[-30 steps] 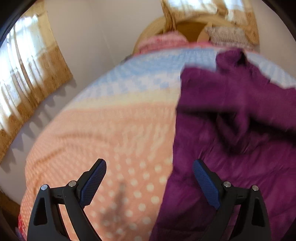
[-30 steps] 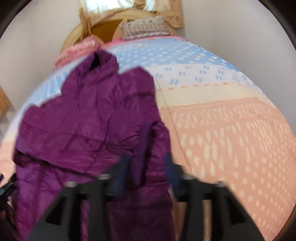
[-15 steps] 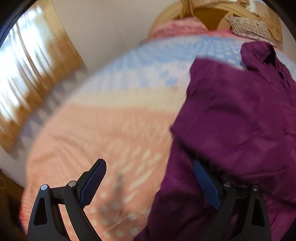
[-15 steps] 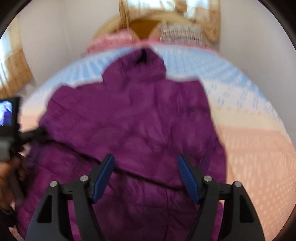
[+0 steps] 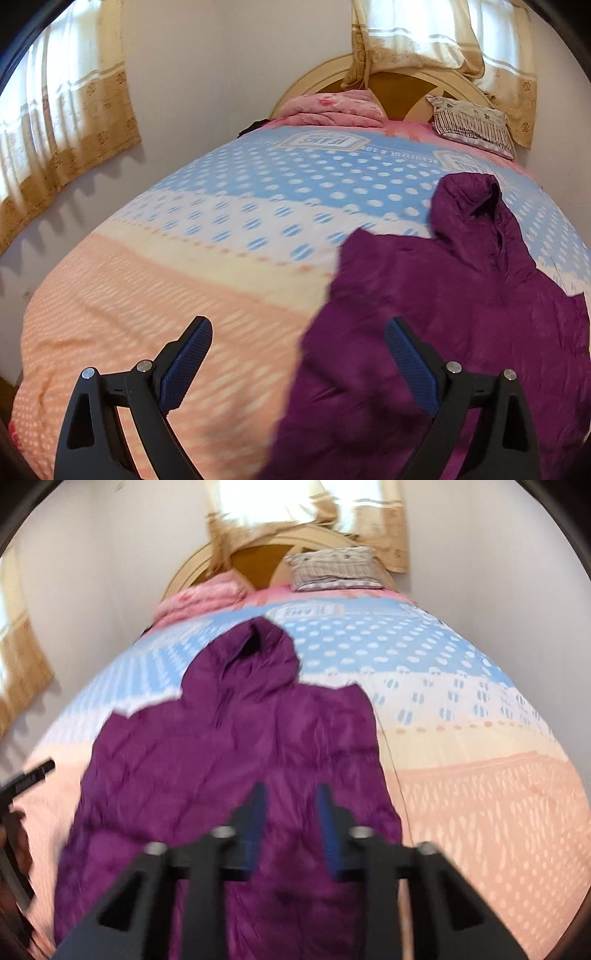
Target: Fold large clothes
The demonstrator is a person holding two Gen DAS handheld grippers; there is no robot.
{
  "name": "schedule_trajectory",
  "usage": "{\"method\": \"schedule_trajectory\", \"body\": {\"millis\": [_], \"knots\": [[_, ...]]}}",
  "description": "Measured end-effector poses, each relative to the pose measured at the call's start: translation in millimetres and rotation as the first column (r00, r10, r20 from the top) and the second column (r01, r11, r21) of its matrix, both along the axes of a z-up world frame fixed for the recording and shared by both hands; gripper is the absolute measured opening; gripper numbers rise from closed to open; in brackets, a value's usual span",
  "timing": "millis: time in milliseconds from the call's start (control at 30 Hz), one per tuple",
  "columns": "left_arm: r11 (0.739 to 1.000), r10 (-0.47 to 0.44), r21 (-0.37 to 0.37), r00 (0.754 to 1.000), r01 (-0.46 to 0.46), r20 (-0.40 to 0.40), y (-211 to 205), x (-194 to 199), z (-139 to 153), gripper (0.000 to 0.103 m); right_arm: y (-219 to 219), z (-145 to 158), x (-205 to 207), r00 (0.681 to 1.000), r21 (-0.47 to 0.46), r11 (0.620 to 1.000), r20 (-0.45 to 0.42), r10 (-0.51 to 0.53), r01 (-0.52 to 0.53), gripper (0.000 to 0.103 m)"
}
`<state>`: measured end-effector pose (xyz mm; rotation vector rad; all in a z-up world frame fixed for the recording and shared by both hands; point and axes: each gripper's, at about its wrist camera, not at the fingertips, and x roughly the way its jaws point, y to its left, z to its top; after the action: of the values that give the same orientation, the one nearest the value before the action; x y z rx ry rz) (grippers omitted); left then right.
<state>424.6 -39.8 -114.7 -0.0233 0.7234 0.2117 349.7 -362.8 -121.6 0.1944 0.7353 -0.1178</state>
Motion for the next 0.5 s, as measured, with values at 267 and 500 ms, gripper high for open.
{"method": "schedule_trajectory", "body": {"millis": [267, 500], "knots": [[0.989, 0.105, 0.117, 0.985, -0.089, -0.137, -17.0, 77.7, -81.6, 0.096, -4.4, -58.7, 48.5, 0.992, -0.023, 0.998, -0.108, -0.069, 0.067, 0.017], [0.995, 0.094, -0.022, 0.98, -0.099, -0.175, 4.6, 83.1, -95.8, 0.102, -5.6, -80.0, 46.4, 0.993, -0.014, 0.998, -0.096, -0.062, 0.061, 0.013]]}}
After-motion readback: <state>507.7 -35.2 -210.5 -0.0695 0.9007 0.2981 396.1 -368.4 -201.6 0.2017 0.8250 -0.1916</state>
